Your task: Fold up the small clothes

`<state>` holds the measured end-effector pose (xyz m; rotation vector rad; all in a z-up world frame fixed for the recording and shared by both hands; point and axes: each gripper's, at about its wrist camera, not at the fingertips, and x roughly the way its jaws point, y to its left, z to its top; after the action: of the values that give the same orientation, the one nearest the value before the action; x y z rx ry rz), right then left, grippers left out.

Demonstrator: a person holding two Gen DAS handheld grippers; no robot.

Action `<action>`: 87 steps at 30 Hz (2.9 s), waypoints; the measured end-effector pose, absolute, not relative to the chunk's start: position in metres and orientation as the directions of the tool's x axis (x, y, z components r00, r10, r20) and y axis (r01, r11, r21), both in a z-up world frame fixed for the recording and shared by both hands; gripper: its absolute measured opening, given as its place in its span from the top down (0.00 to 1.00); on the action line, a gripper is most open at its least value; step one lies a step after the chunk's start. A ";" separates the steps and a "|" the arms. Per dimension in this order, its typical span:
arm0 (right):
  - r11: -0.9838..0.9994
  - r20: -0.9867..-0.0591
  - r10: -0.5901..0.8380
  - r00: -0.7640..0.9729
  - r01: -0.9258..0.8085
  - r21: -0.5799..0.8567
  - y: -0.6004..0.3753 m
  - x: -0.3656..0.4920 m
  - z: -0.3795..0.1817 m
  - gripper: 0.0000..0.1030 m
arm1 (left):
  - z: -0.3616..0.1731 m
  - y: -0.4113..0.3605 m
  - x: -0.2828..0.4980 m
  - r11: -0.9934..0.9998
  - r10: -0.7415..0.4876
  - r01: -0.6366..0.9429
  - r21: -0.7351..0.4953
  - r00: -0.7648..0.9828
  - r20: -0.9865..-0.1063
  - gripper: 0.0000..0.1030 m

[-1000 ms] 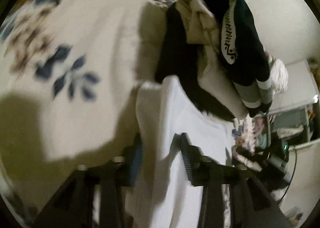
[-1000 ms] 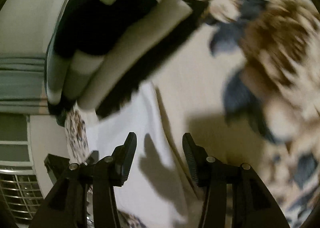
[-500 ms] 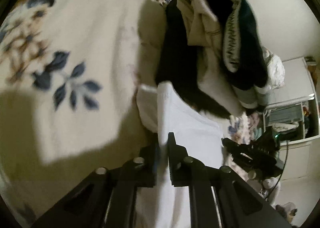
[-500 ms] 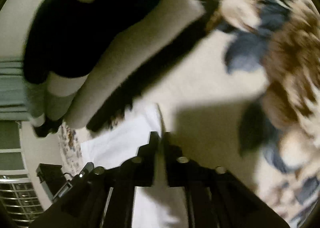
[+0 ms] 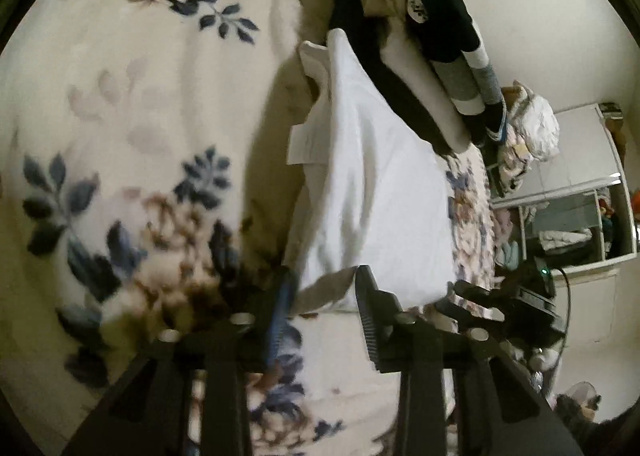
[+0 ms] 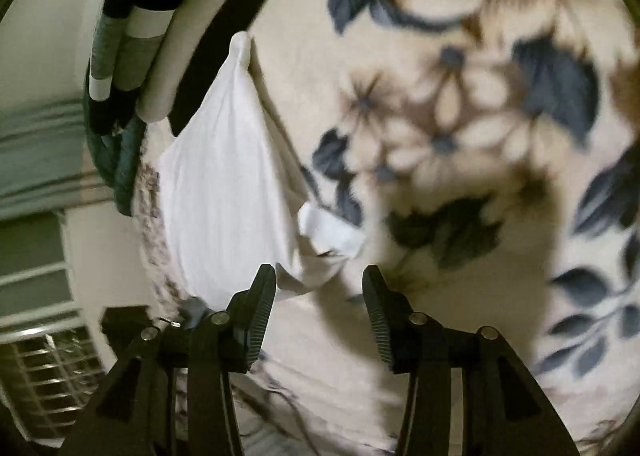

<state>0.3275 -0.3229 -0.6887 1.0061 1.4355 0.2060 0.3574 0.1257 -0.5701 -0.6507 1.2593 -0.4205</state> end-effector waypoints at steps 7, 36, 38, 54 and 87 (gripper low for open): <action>0.602 -0.740 0.624 0.251 0.450 0.660 -0.305 0.329 -0.690 0.96 | -0.568 0.123 0.353 0.744 -0.616 -0.090 -0.662 0.293 -0.731 0.98; 0.493 -0.555 0.823 0.118 0.334 0.803 -0.266 0.415 -0.739 0.84 | -0.597 0.101 0.445 0.606 -0.730 -0.160 -0.779 0.276 -0.625 0.84; 0.529 -0.588 0.797 0.137 0.310 0.790 -0.261 0.412 -0.726 0.88 | -0.584 0.098 0.443 0.641 -0.707 -0.136 -0.756 0.279 -0.650 0.85; 0.576 -0.610 0.748 0.261 0.201 0.792 -0.299 0.396 -0.511 0.90 | -0.393 0.061 0.462 0.737 -0.651 0.052 -0.674 0.321 -0.688 0.86; 0.949 -0.928 0.275 0.250 0.086 0.304 -0.334 0.618 -0.481 0.23 | -0.395 -0.032 0.637 0.974 -0.219 0.045 -0.223 0.452 -0.865 0.10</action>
<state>0.6182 -0.3338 -0.4805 0.3207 1.3189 0.1316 0.6373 -0.0325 -0.3955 -0.1767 1.0907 -0.1642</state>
